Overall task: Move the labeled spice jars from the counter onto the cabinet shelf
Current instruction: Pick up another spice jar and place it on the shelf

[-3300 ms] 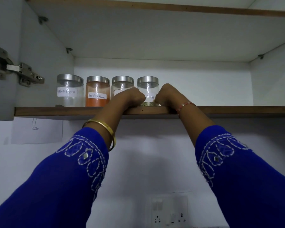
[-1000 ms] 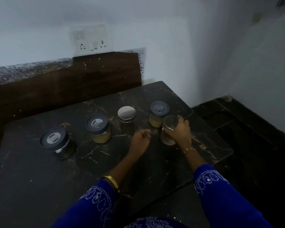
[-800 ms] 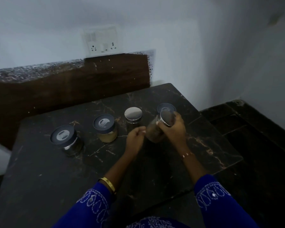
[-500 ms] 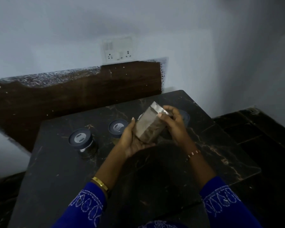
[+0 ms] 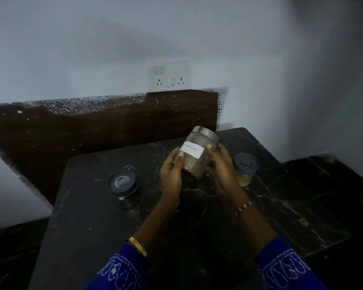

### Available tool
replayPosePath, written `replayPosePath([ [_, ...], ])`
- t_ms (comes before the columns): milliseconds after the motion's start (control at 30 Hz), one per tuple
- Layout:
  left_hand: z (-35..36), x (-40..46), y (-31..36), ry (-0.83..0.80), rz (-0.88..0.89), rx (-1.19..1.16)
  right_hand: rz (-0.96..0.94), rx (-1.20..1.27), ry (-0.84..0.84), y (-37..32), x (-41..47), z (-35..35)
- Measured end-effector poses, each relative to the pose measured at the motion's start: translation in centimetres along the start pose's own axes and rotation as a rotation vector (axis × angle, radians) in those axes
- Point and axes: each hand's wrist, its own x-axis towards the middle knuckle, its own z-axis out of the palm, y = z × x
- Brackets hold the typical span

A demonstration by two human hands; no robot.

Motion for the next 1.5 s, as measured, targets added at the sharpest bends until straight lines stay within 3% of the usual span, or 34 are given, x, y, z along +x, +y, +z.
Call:
replayPosePath([
  [133,-0.7,0.1,0.3,0.003,0.022,-0.074,-0.044,0.053,0.003,-0.1,0.0,0.7],
  [333,-0.9,0.2,0.7,-0.229,0.002,-0.032,-0.015,0.182,0.000,-1.1,0.1,1.3],
  [433,-0.4,0.3,1.4,-0.254,0.074,-0.028,-0.046,0.179,-0.044,-1.9,0.9,0.9],
  [933,9.0,3.0,5.8,-0.085,0.405,0.037,-0.240,0.085,-0.351,-10.9,6.1,-2.6],
  [1200,11.8,3.9,6.6,-0.028,0.424,0.008,-0.270,0.104,-0.431,-13.3,8.0,-3.7],
  [1367,12.3,5.7,12.8,-0.047,0.531,0.014,-0.394,0.004,-0.473,-18.5,9.5,-0.1],
  [1500,12.7,7.3,20.4,-0.050,0.745,0.138,-0.583,-0.103,-0.473,-25.0,10.0,4.0],
])
